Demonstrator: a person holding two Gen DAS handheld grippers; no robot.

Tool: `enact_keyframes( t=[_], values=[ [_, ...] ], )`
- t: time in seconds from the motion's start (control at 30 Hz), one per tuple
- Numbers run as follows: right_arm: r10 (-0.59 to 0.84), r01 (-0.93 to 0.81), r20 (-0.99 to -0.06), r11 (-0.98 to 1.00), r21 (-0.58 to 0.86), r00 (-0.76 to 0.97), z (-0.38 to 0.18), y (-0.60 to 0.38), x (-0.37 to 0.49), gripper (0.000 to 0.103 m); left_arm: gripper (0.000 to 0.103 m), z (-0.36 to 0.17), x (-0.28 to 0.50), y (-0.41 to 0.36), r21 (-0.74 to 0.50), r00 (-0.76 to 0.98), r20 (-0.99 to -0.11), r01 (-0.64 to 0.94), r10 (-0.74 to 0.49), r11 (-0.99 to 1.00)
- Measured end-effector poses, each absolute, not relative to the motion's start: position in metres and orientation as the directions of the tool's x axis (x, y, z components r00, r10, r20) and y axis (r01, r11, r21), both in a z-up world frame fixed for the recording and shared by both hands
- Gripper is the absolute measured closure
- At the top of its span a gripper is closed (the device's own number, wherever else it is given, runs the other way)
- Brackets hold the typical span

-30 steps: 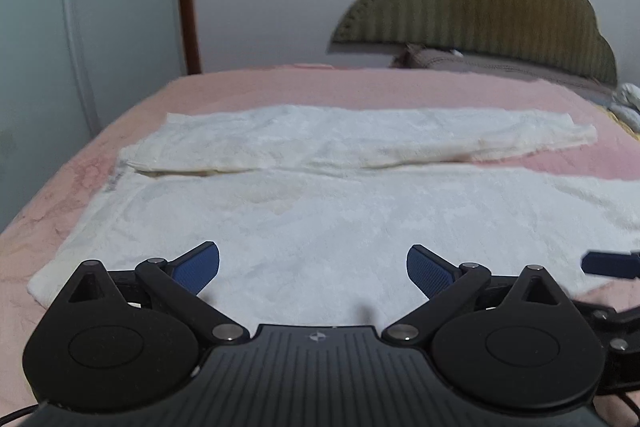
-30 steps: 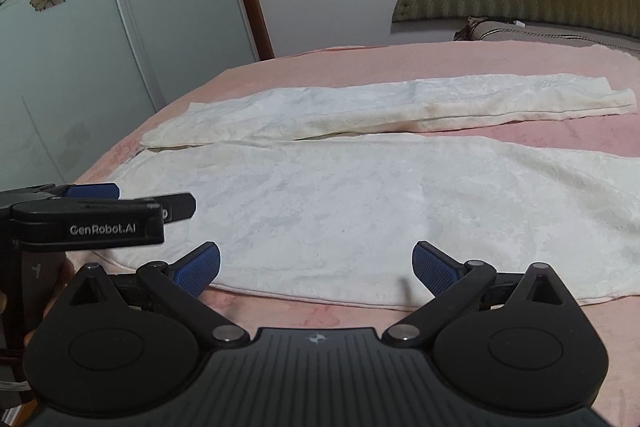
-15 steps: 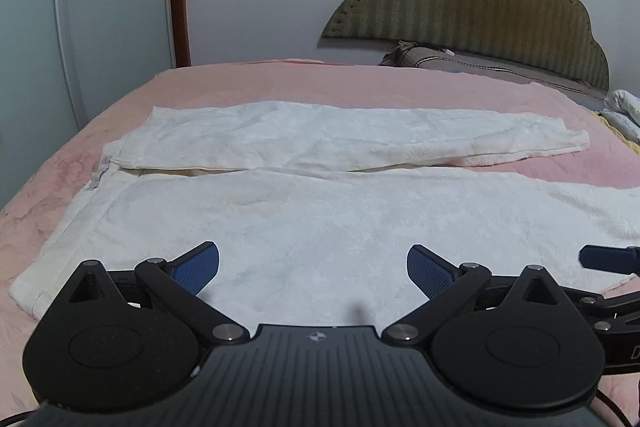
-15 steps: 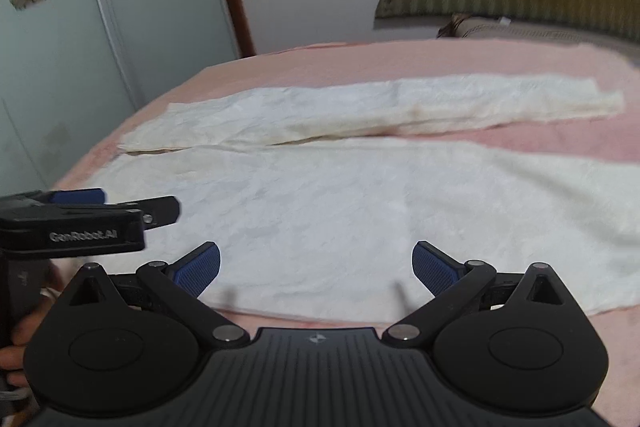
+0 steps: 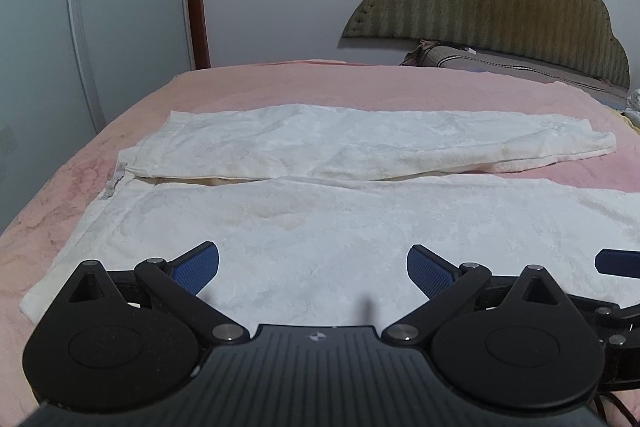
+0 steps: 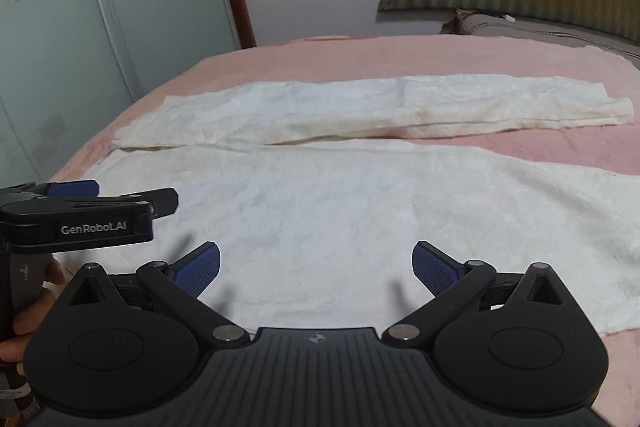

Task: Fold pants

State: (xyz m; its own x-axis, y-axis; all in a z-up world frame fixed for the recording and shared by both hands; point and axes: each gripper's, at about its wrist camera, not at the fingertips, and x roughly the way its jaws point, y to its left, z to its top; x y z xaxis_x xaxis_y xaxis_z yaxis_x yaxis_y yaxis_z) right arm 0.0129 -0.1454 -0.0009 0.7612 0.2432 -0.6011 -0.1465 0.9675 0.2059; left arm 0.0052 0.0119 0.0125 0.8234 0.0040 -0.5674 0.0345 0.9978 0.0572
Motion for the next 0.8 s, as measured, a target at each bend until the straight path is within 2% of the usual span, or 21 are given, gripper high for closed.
enact_keyframes(
  t=[0.07,0.13,0.2,0.3,0.33,0.4,0.53,0.57,0.67,0.7,0.8],
  values=[
    [0.232,-0.153,-0.556,0.971,0.186,0.798,0.008,-0.145,0.010,0.000,0.001,0.015,0.007,0.014,0.053,0.829,-0.560,0.028,0.007,0.998],
    [0.210,-0.141,-0.468,0.974,0.178,0.859,0.021,-0.148,0.005,0.000,0.001,0.016,0.010,0.016,0.049,0.833,-0.553,0.014,0.015,0.999],
    [0.204,-0.110,-0.429,0.966,0.234,0.880,0.027,-0.156,0.007,0.000,0.001,0.016,0.014,0.019,0.040,0.832,-0.554,0.001,0.021,0.999],
    [0.370,-0.103,-0.600,0.897,0.431,0.710,0.002,-0.172,0.044,0.000,0.001,0.015,0.019,0.021,0.028,0.824,-0.565,-0.010,0.024,1.000],
    [0.391,-0.103,-0.598,0.883,0.457,0.700,-0.004,-0.173,0.044,0.000,0.001,0.015,0.020,0.021,0.032,0.824,-0.566,-0.008,0.024,0.999],
    [0.371,-0.142,-0.571,0.903,0.405,0.732,0.000,-0.165,0.038,0.000,0.001,0.015,0.021,0.022,0.052,0.828,-0.559,-0.012,0.039,0.999],
    [0.349,-0.253,-0.419,0.930,0.268,0.839,0.027,-0.151,0.032,0.000,0.001,0.018,0.030,0.025,0.060,0.831,-0.553,-0.032,0.060,0.998],
    [0.353,-0.272,-0.416,0.931,0.243,0.838,0.029,-0.148,0.038,0.000,0.001,0.019,0.034,0.027,0.054,0.832,-0.552,-0.036,0.060,0.998],
    [0.343,-0.291,-0.581,0.939,0.183,0.739,0.017,-0.134,0.073,0.000,0.001,0.018,0.048,0.028,0.072,0.827,-0.554,-0.065,0.094,0.995],
    [0.329,-0.292,-0.607,0.943,0.162,0.723,0.012,-0.131,0.080,0.000,0.001,0.016,0.054,0.029,0.084,0.819,-0.563,-0.076,0.110,0.994],
    [0.300,-0.308,-0.592,0.947,0.091,0.748,0.014,-0.124,0.087,0.000,0.001,0.014,0.072,0.035,0.105,0.803,-0.579,-0.097,0.140,0.990]
  ],
)
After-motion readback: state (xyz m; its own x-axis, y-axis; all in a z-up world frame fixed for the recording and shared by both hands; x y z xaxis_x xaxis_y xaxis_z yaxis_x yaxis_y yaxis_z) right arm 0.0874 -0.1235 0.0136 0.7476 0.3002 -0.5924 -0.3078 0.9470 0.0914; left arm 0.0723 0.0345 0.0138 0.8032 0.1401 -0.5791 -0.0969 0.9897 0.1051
